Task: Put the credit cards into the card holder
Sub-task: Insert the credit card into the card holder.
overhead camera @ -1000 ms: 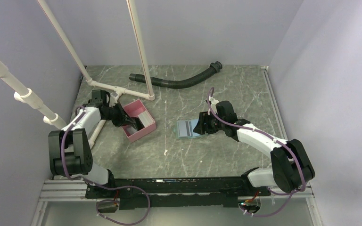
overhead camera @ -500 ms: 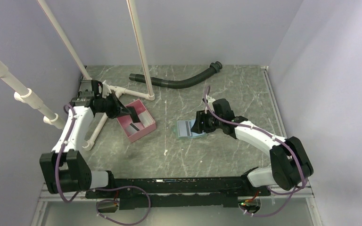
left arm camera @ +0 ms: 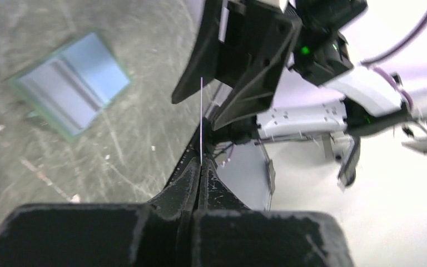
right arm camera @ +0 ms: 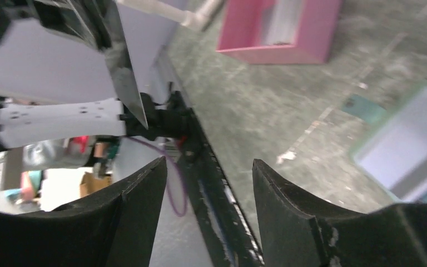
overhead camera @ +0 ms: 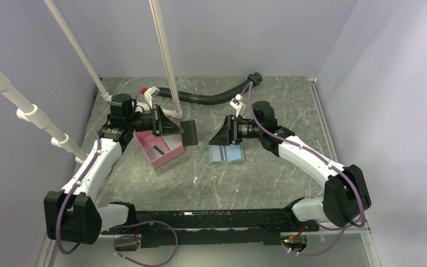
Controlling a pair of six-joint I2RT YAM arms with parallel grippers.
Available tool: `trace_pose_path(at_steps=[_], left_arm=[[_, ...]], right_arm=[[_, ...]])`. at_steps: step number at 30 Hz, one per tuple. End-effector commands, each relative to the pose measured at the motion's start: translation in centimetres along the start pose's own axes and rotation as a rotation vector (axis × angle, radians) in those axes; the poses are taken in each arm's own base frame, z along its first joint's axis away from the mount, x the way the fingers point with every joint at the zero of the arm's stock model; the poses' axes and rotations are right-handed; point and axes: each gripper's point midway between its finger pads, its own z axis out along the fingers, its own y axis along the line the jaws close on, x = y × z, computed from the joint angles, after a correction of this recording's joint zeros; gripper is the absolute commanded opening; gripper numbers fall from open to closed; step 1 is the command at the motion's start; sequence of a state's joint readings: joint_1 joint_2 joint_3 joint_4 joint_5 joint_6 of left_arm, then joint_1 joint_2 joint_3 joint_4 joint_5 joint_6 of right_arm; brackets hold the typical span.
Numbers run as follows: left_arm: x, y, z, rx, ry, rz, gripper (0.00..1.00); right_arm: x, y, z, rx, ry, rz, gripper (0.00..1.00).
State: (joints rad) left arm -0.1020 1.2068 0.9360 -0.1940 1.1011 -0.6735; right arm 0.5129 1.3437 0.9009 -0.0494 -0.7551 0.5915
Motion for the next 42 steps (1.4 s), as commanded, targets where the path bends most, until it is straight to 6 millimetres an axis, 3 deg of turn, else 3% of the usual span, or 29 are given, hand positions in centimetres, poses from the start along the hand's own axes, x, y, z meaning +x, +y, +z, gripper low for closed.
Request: trace_pose_path(at_steps=[1, 6, 10, 17, 26, 33, 42], left_arm=[[1.1, -6.1, 0.1, 0.213, 0.043, 0.249, 0.00], [1.9, -6.8, 0.9, 0.254, 0.090, 0.278, 0.00], [2.2, -6.7, 1.6, 0.257, 0.109, 0.277, 0.00], [2.8, -7.5, 2.9, 0.248, 0.122, 0.298, 0.00], [2.5, -9.7, 3.1, 0.214, 0.089, 0.292, 0.00], [1.5, -8.8, 3.1, 0.078, 0.064, 0.215, 0.00], [2.1, -8.4, 3.3, 0.101, 0.077, 0.188, 0.00]], right_arm=[[-2.8, 8.2, -2.3, -0.280, -0.059, -0.067, 0.58], [-3.2, 11.1, -3.7, -0.400, -0.084, -0.124, 0.54], [-3.2, 12.3, -4.1, -0.425, -0.099, -0.159, 0.52], [-2.6, 11.9, -2.6, -0.383, -0.088, -0.170, 0.50], [-2.4, 9.6, -1.3, -0.280, -0.098, -0.095, 0.40], [-2.4, 6.9, -1.2, -0.128, -0.126, -0.056, 0.48], [-2.9, 8.3, -1.4, -0.201, -0.131, -0.048, 0.48]])
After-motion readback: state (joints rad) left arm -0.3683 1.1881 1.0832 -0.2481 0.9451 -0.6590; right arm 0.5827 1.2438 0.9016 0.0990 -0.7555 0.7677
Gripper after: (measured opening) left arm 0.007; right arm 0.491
